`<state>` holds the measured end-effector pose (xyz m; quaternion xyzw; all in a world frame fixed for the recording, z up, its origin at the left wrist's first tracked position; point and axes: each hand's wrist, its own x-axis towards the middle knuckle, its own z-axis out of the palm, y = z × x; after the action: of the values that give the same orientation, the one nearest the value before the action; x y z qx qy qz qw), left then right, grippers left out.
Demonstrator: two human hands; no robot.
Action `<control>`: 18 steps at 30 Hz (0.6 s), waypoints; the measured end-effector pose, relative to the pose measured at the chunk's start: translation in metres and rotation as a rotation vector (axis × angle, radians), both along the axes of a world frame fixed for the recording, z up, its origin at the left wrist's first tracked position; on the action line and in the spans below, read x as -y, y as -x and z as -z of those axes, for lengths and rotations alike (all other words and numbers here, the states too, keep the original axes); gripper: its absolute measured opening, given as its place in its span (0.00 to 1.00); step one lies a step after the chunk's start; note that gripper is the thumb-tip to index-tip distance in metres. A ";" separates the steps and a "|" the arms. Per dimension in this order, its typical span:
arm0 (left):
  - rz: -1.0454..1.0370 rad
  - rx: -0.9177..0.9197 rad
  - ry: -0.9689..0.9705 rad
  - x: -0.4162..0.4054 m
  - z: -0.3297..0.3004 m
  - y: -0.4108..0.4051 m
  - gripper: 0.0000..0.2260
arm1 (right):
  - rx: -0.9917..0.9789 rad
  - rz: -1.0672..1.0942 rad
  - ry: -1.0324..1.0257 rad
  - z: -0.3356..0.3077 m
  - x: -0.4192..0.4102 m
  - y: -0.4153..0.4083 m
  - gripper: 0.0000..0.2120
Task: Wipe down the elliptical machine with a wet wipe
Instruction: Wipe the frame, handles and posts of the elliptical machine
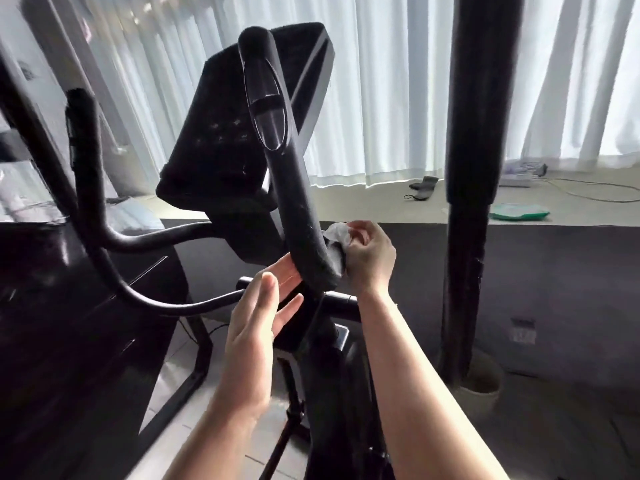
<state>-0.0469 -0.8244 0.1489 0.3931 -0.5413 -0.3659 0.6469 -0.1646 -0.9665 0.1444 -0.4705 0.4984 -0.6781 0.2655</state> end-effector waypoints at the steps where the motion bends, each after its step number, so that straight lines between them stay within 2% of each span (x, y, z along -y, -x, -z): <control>1: -0.015 -0.012 -0.020 0.000 -0.001 0.000 0.28 | 0.067 -0.056 0.008 0.000 -0.001 -0.003 0.07; 3: -0.027 -0.009 -0.020 0.000 -0.005 -0.001 0.27 | 0.145 -0.263 -0.012 0.005 -0.005 -0.006 0.07; 6: -0.028 0.057 0.004 -0.002 -0.009 0.002 0.23 | 0.006 -0.433 -0.034 0.008 -0.012 0.001 0.05; 8: -0.038 0.054 0.012 -0.004 -0.009 0.005 0.22 | -0.048 -0.388 -0.054 0.002 -0.012 0.008 0.03; 10: -0.035 0.050 0.018 -0.006 -0.009 0.008 0.21 | -0.092 -0.311 -0.073 -0.005 -0.012 0.011 0.08; 12: -0.030 0.036 0.016 -0.008 -0.008 0.010 0.22 | -0.104 -0.258 -0.056 -0.007 -0.020 0.010 0.07; 18: -0.047 -0.003 0.030 -0.016 0.009 0.017 0.21 | 0.115 -0.254 0.124 0.013 -0.112 0.008 0.07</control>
<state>-0.0642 -0.8087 0.1402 0.3954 -0.5364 -0.3429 0.6621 -0.1725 -0.8547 0.1318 -0.5055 0.3760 -0.6946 0.3475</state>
